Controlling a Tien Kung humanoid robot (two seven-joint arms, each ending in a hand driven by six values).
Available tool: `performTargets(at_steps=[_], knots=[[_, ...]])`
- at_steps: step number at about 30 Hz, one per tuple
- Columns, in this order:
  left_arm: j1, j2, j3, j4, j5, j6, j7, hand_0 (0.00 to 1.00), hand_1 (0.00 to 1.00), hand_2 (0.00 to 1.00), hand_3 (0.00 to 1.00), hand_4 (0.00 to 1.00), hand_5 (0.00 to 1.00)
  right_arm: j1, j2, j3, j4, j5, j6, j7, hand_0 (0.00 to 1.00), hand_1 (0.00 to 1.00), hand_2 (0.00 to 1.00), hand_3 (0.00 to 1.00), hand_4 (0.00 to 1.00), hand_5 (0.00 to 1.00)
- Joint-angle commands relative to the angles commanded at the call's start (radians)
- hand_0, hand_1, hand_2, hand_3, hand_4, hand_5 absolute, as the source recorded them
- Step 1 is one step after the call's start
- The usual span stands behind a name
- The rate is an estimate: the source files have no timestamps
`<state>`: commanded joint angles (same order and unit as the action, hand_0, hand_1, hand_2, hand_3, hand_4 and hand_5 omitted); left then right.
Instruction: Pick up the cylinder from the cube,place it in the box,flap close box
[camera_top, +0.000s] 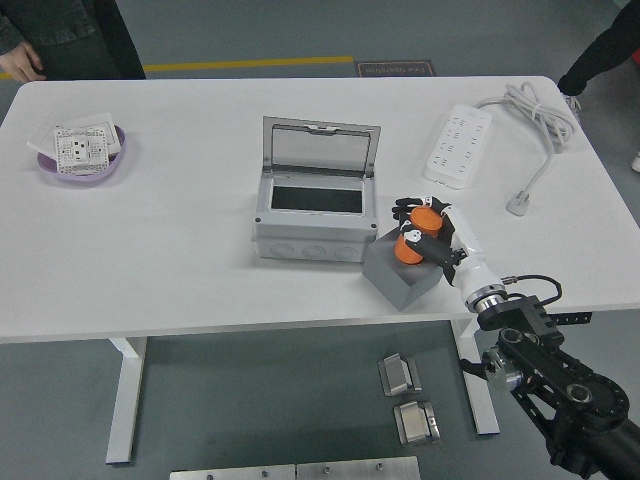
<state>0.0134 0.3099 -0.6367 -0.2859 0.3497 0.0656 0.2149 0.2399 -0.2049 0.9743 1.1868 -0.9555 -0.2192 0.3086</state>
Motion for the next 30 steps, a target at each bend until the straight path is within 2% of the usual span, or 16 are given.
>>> performTargets(at_steps=[3, 4, 9, 10, 15, 16, 19, 27, 28, 30], knots=[[0.000, 0.000, 0.000, 0.000, -0.002, 0.000, -0.002, 0.699, 0.718, 0.668, 0.812, 0.702, 0.203, 0.004, -0.002, 0.002, 0.007, -0.001, 0.000, 0.003, 0.723, 0.595, 0.513, 0.368, 0.143, 0.002], [0.000, 0.000, 0.000, 0.000, -0.002, 0.000, -0.002, 0.698, 0.718, 0.669, 0.812, 0.703, 0.205, 0.006, -0.002, 0.002, 0.009, -0.002, 0.000, 0.004, 0.707, 0.493, 0.345, 0.281, 0.143, 0.002], [0.001, -0.002, 0.002, 0.000, -0.004, 0.000, -0.004, 0.698, 0.718, 0.669, 0.812, 0.703, 0.205, 0.021, -0.002, 0.003, 0.011, -0.003, 0.001, 0.006, 0.707, 0.493, 0.345, 0.281, 0.143, 0.002], [0.002, -0.004, 0.003, 0.000, -0.005, 0.000, -0.004, 0.698, 0.717, 0.665, 0.812, 0.703, 0.207, 0.024, -0.003, 0.004, 0.012, -0.003, 0.001, 0.006, 0.636, 0.353, 0.287, 0.225, 0.088, 0.002], [0.005, -0.009, 0.014, 0.003, -0.011, 0.000, -0.005, 0.698, 0.717, 0.665, 0.812, 0.703, 0.207, 0.041, -0.012, -0.001, 0.029, -0.013, -0.015, 0.002, 0.636, 0.353, 0.287, 0.225, 0.088, 0.002], [0.006, -0.009, 0.019, 0.004, -0.015, 0.000, -0.004, 0.695, 0.715, 0.666, 0.812, 0.705, 0.210, 0.047, -0.016, -0.003, 0.036, -0.020, -0.023, 0.000, 0.629, 0.334, 0.277, 0.227, 0.050, 0.002], [0.006, -0.008, 0.031, 0.008, -0.026, 0.001, -0.005, 0.695, 0.715, 0.666, 0.812, 0.705, 0.210, 0.073, -0.031, -0.011, 0.056, -0.048, -0.043, -0.007, 0.629, 0.334, 0.277, 0.227, 0.050, 0.002], [0.008, -0.002, 0.065, 0.018, -0.063, 0.001, -0.005, 0.695, 0.715, 0.667, 0.812, 0.704, 0.211, 0.212, -0.055, -0.064, 0.073, -0.200, -0.101, -0.059, 0.626, 0.305, 0.276, 0.224, 0.039, 0.002], [0.008, -0.002, 0.070, 0.019, -0.068, 0.001, -0.005, 0.694, 0.715, 0.666, 0.811, 0.705, 0.212, 0.231, -0.054, -0.074, 0.067, -0.221, -0.105, -0.071, 0.450, 0.170, 0.274, 0.215, 0.007, 0.002], [0.008, -0.001, 0.081, 0.022, -0.079, 0.001, -0.006, 0.694, 0.715, 0.666, 0.811, 0.705, 0.212, 0.272, -0.047, -0.099, 0.039, -0.270, -0.115, -0.095, 0.450, 0.170, 0.274, 0.215, 0.007, 0.002]])
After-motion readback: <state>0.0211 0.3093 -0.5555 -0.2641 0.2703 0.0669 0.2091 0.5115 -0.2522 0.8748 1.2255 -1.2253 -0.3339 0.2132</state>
